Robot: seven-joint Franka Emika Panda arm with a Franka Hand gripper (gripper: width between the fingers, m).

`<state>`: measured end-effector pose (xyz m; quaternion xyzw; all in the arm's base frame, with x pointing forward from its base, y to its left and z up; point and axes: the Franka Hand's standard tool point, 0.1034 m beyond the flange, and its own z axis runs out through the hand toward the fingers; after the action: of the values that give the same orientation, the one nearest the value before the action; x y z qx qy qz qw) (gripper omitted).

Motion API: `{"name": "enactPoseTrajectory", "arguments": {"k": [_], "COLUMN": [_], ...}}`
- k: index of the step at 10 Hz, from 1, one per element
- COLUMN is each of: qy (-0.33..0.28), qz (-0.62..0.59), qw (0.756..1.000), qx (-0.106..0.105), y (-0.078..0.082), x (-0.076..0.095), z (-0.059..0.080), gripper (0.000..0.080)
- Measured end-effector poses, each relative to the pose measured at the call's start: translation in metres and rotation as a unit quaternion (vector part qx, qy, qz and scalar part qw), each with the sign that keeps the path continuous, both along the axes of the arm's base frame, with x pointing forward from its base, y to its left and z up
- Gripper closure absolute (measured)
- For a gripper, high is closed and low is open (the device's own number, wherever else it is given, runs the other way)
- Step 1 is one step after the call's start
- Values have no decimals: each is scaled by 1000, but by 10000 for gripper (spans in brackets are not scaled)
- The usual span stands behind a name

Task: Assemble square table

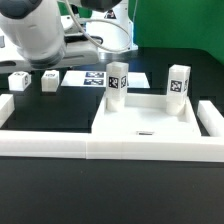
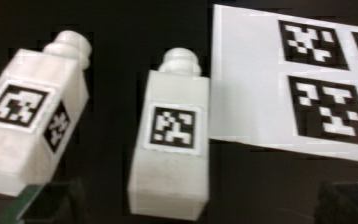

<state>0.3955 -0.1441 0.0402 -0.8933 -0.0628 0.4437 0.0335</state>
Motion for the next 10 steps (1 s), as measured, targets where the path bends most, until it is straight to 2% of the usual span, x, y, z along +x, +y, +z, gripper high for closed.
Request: {"name": "enactPoseTrajectory", "arguments": {"k": [5, 10], "qy": [14, 9], "qz": [3, 11], "qw": [1000, 1000], "qx": [4, 11], "y": [8, 8], "x": [-26, -33], "z": [-15, -25], "gripper": [150, 150]}}
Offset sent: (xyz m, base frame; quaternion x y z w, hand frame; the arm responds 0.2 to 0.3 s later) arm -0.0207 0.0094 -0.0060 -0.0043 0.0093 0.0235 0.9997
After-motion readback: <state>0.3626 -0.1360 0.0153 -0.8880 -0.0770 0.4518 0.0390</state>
